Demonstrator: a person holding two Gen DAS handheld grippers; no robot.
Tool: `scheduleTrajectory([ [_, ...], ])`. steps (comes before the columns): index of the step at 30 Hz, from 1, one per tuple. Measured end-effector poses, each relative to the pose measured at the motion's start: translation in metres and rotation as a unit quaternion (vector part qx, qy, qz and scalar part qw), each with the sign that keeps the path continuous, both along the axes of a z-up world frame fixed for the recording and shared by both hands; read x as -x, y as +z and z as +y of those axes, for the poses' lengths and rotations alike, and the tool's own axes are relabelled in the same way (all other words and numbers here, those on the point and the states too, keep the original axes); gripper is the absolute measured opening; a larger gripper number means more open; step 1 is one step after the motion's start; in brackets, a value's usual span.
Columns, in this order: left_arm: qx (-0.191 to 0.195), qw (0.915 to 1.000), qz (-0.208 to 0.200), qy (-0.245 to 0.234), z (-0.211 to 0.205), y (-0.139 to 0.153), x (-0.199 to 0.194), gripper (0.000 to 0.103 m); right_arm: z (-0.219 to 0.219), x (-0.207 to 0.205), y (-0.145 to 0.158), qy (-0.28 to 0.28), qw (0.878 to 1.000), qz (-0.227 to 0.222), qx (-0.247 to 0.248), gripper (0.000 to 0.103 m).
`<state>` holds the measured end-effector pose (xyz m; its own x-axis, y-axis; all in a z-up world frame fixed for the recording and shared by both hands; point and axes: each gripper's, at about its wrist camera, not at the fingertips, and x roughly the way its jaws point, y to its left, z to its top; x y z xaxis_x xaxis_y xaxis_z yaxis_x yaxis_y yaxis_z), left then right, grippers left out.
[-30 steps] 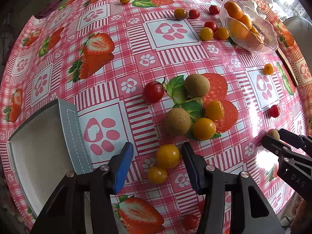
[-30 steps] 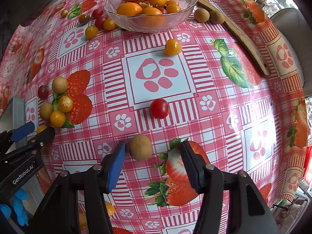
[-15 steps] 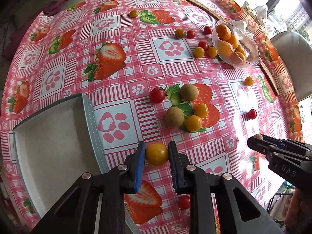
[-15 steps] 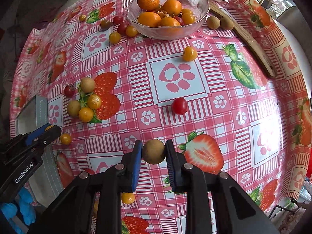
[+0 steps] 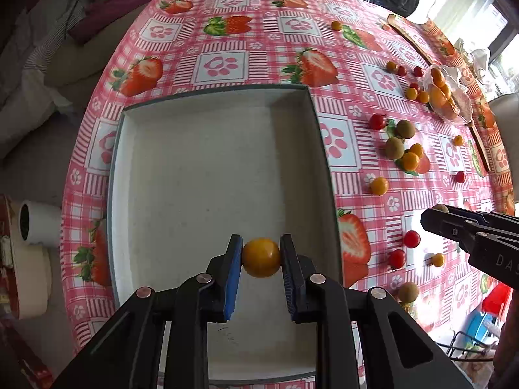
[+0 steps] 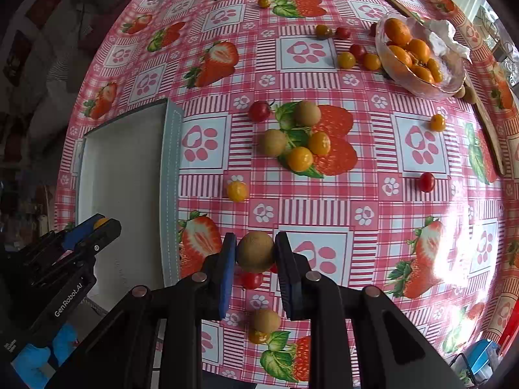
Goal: Organize fruits
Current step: 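Carry both fruits over the white tray and open both tools to drop them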
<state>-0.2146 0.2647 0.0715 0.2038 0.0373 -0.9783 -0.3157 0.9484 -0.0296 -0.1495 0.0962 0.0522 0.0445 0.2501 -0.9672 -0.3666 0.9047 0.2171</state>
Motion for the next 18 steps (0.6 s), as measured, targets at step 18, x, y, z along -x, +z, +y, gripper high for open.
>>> scheduleTrajectory([
  [18, -0.023, 0.9955, 0.046, 0.08, 0.055, -0.054, 0.071, 0.025, 0.137, 0.047, -0.058, 0.132, 0.99, 0.046, 0.021, 0.027],
])
